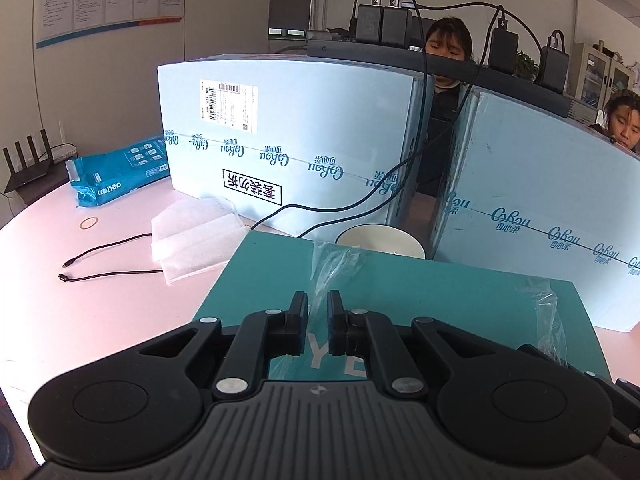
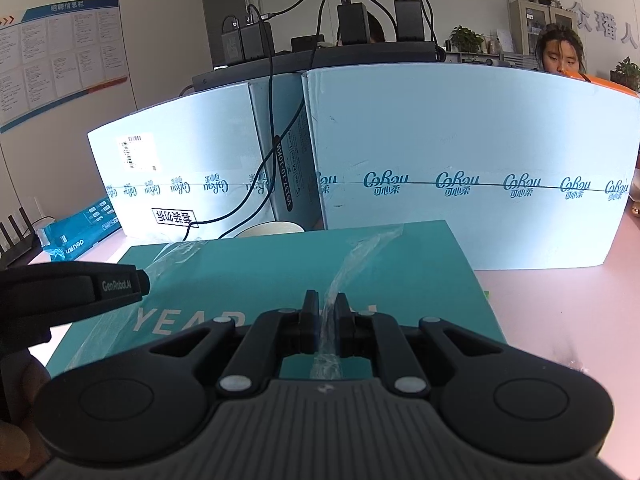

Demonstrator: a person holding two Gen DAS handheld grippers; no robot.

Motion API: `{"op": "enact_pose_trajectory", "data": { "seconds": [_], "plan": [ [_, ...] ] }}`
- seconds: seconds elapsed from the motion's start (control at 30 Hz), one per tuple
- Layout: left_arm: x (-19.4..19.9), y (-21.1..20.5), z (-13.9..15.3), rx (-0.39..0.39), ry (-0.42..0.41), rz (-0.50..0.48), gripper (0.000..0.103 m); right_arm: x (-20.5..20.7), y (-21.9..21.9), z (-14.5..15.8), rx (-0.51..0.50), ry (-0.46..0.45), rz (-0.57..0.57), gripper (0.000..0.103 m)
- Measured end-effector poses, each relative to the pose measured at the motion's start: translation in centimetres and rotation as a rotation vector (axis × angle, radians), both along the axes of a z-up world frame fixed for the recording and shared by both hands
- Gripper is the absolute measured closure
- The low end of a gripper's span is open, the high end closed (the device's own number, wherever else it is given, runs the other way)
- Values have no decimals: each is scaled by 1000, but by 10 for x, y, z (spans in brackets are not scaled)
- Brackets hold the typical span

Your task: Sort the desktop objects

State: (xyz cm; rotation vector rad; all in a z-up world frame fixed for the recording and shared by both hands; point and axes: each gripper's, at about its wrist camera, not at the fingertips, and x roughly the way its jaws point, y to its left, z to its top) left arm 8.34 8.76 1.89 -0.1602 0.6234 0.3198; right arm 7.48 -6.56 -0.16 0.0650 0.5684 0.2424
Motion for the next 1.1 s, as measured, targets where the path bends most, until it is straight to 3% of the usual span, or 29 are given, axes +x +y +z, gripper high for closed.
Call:
{"op": "enact_pose_trajectory", "data": {
  "seconds": [0.53,0.77,0.93,1.1],
  "plan": [
    [0,19,-4,-12,15,21,97,-2,22,-4,7,15,8,92],
    [-3,12,-5,-15,17,-22,96,-4,24,-6,8,24,13,92],
    [-2,14,-7,-52,40,-25,84,-7,23,-8,7,28,15,92],
    [-2,19,-9,-77,60,-16,80,-9,24,-9,2,21,13,92]
  ]
}}
